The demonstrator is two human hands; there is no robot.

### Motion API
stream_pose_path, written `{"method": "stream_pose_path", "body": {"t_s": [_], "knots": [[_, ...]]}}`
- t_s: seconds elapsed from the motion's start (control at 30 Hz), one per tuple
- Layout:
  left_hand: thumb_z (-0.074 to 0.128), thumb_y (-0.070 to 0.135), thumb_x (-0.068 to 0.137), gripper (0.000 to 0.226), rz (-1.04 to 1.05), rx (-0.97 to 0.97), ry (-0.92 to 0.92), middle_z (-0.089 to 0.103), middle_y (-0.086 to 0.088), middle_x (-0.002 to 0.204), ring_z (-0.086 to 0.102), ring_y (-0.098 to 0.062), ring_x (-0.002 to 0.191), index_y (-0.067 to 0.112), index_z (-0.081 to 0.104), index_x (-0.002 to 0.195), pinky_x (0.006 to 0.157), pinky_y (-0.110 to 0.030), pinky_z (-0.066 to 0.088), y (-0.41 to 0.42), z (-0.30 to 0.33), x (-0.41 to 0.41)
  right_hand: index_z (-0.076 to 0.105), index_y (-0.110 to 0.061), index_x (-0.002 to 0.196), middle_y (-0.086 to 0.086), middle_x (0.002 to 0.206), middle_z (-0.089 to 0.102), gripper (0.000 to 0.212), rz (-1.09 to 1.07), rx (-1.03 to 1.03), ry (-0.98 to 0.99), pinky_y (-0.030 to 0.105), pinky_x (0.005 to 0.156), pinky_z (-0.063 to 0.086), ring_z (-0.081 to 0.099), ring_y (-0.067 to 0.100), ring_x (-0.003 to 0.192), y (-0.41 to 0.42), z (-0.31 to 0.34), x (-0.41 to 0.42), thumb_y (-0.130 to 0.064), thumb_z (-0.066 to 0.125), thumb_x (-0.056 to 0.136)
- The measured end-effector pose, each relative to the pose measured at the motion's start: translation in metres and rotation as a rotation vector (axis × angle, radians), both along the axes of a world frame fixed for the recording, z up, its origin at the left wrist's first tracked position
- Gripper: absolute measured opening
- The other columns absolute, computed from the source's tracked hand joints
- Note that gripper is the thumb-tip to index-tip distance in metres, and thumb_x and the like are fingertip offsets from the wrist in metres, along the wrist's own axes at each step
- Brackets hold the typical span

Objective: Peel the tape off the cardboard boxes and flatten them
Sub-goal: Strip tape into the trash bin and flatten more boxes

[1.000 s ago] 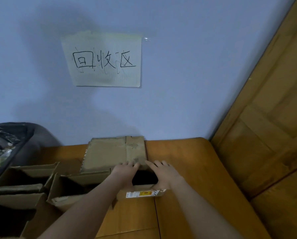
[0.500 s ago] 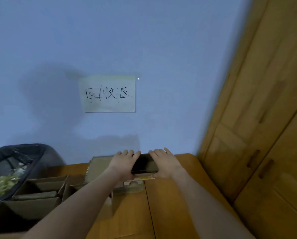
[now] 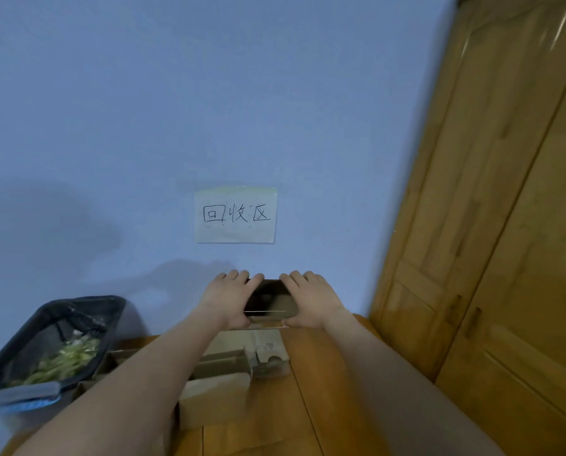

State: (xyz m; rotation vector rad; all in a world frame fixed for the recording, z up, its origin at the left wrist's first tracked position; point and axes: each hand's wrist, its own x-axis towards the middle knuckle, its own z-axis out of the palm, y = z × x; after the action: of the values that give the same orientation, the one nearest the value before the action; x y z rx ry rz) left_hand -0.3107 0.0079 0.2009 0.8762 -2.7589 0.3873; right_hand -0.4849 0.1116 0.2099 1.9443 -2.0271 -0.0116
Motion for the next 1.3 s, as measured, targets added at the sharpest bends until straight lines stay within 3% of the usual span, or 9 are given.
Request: {"method": "stream_pose_path", "body": {"t_s": [0.43,0.7,1.0,1.13,1.3], "knots": [[0.063,0.066,0.075,0.091,0.001,-0.087,0.030,0.046,-0.002,0.130,0.045,-0.024,0.117,0.025,0.023,0.144,0.093,-0.034,0.036,0.030,0.032,0.115,0.029,-0.020,0.142,0.002,0.133,0.044,0.086,0.024,-0.055,0.028,0.037,0.098,0.035,0.043,0.026,0.116,0.026,0.030,0.111,-0.056,0.067,0.075],[0.063,0.057,0.081,0.080,0.090,-0.100,0.030,0.047,-0.003,0.127,0.045,-0.024,0.114,0.024,0.024,0.143,0.092,-0.034,0.037,0.062,0.047,0.170,0.031,-0.020,0.140,0.002,0.133,0.044,0.084,0.098,-0.095,0.038,0.037,0.097,0.035,0.044,0.026,0.115,0.038,0.039,0.160,-0.056,0.067,0.074],[0.062,0.048,0.082,0.077,0.174,-0.030,-0.053,0.045,-0.004,0.126,0.043,-0.026,0.116,0.026,0.021,0.143,0.098,-0.036,0.036,0.107,0.016,0.223,0.025,-0.020,0.144,0.002,0.137,0.041,0.086,0.182,-0.049,-0.022,0.037,0.101,0.034,0.041,0.026,0.120,0.065,-0.003,0.204,-0.061,0.061,0.077],[0.063,0.046,0.079,0.079,0.219,0.012,-0.067,0.044,-0.005,0.129,0.042,-0.026,0.119,0.027,0.021,0.143,0.101,-0.036,0.034,0.111,-0.004,0.250,0.026,-0.022,0.143,0.001,0.137,0.041,0.085,0.211,-0.027,-0.061,0.035,0.091,0.035,0.041,0.026,0.120,0.066,-0.023,0.230,-0.060,0.063,0.077],[0.065,0.049,0.080,0.085,0.277,0.071,-0.069,0.041,-0.004,0.137,0.038,-0.025,0.128,0.028,0.018,0.147,0.109,-0.037,0.030,0.101,-0.037,0.283,0.026,-0.018,0.144,0.005,0.139,0.039,0.087,0.263,0.062,-0.036,0.038,0.102,0.032,0.039,0.027,0.123,0.047,-0.043,0.261,-0.056,0.066,0.077]]}}
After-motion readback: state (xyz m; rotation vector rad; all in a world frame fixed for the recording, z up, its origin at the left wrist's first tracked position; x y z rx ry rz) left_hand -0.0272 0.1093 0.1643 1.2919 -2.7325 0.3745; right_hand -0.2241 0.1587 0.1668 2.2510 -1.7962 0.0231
